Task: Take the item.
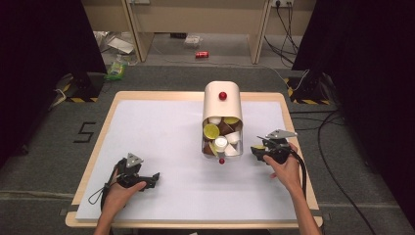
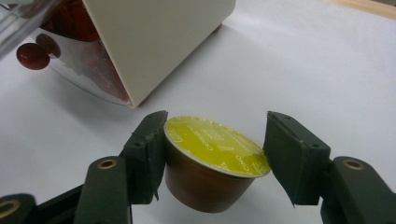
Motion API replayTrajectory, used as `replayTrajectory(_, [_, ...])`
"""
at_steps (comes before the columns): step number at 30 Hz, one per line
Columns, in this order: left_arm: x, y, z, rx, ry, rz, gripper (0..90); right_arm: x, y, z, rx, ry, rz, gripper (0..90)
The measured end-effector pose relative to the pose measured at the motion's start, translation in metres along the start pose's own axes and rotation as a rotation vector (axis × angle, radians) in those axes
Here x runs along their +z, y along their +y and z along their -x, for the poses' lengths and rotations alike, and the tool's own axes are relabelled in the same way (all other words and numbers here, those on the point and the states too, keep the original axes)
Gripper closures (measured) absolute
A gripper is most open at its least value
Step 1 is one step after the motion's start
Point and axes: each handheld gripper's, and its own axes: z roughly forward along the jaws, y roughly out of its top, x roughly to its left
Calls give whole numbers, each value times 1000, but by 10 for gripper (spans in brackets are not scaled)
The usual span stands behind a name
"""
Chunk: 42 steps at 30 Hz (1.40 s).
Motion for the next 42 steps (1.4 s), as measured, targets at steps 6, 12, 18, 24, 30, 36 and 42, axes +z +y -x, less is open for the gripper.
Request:
replayTrajectory(6, [0, 0, 0, 0, 0, 1, 9, 5, -5, 2, 17, 0, -15, 410])
replayTrajectory(12, [0, 0, 0, 0, 0, 1, 9, 11, -9, 3, 21, 1, -36, 410])
replayTrajectory(18, [0, 0, 0, 1, 0, 1, 9, 14, -11, 3, 19, 3, -48, 409])
replayTrajectory(24, [0, 0, 0, 2, 1, 0, 9, 15, -11, 1, 16, 10, -50, 407])
replayTrajectory(30, [0, 0, 0, 1, 1, 1, 9, 15, -11, 0, 46, 20, -52, 330])
replayTrajectory(36, [0, 0, 0, 1, 0, 1, 9, 11, -9, -1, 61, 28, -36, 265])
replayTrajectory(42, [0, 0, 0, 1, 0, 1, 9, 1, -6, -1, 64, 38, -11, 241])
